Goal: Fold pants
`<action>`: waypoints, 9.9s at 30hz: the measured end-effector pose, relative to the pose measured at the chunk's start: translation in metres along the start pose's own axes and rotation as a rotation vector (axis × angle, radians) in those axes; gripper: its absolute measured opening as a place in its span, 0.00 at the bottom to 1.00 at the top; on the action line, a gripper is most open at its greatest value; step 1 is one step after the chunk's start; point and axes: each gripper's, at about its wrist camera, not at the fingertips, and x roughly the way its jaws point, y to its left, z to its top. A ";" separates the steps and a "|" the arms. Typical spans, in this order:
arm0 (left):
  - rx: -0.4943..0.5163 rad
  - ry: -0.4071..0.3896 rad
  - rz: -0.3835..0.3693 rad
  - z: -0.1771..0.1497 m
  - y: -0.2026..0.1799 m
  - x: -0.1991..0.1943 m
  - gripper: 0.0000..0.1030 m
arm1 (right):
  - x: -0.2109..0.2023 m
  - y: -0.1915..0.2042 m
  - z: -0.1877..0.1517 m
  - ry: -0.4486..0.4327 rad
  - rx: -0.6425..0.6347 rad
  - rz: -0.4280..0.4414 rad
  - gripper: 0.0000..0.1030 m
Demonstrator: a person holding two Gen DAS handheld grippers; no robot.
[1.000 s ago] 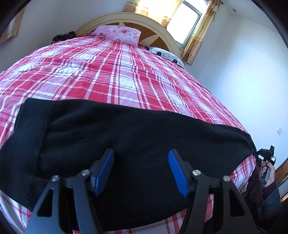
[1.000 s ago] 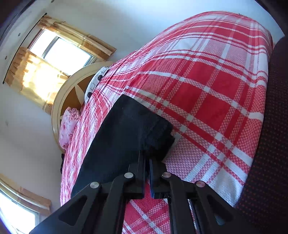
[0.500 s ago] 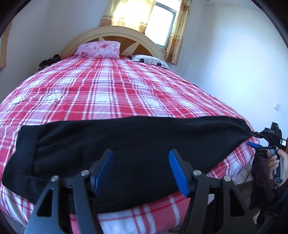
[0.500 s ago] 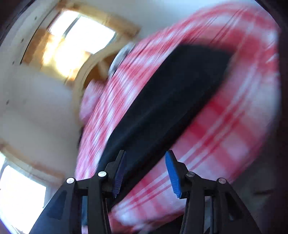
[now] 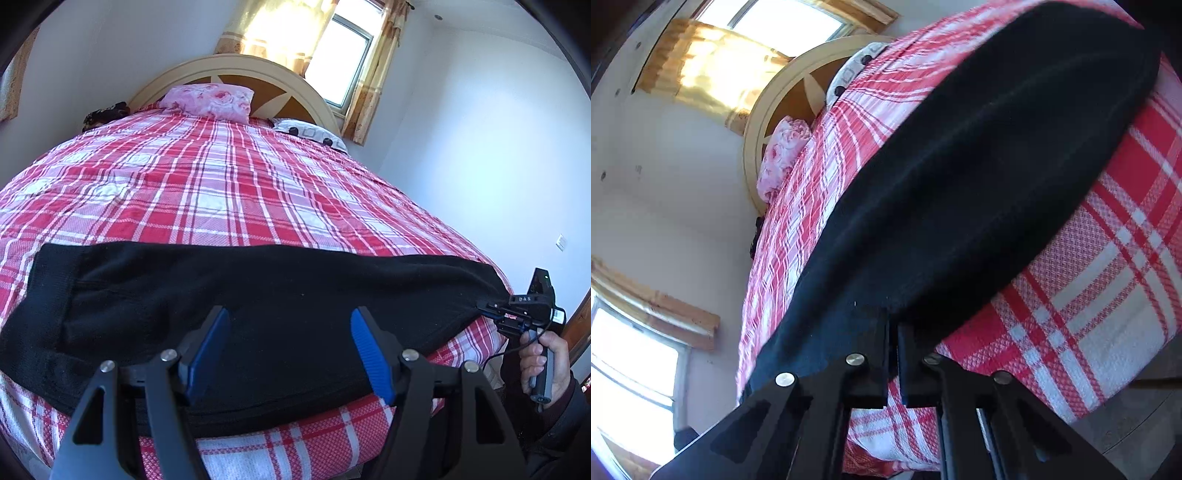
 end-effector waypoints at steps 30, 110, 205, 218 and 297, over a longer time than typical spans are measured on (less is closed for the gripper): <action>-0.044 0.004 0.040 0.001 0.024 -0.001 0.69 | 0.076 0.101 -0.095 0.267 -0.622 -0.046 0.26; 0.012 0.030 0.115 -0.015 0.036 0.020 0.84 | 0.288 0.225 -0.041 1.059 -0.225 0.277 0.19; 0.091 0.068 0.079 -0.019 -0.006 0.026 0.89 | 0.099 0.144 -0.048 0.227 -0.432 0.159 0.43; 0.245 0.103 0.067 -0.003 -0.070 0.044 0.94 | -0.003 0.025 0.031 -0.014 -0.246 -0.006 0.47; 0.213 0.164 0.256 -0.004 -0.087 0.102 1.00 | -0.154 -0.163 0.095 -0.288 0.008 -0.176 0.18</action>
